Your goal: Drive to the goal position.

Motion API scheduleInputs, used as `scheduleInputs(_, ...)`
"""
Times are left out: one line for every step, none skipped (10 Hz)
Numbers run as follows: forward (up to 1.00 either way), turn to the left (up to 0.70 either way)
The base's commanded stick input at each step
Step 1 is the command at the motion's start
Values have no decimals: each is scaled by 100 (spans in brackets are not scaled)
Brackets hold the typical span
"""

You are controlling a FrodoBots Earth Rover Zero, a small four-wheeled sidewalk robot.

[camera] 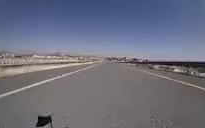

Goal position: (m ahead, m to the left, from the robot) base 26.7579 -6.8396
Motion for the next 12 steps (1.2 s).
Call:
scheduleInputs(100,0)
scheduleInputs(100,0)
scheduleInputs(100,0)
scheduleInputs(100,0)
scheduleInputs(100,0)
scheduleInputs(100,0)
scheduleInputs(100,0)
scheduleInputs(100,0)
scheduleInputs(100,0)
scheduleInputs(100,0)
scheduleInputs(100,0)
scheduleInputs(100,0)
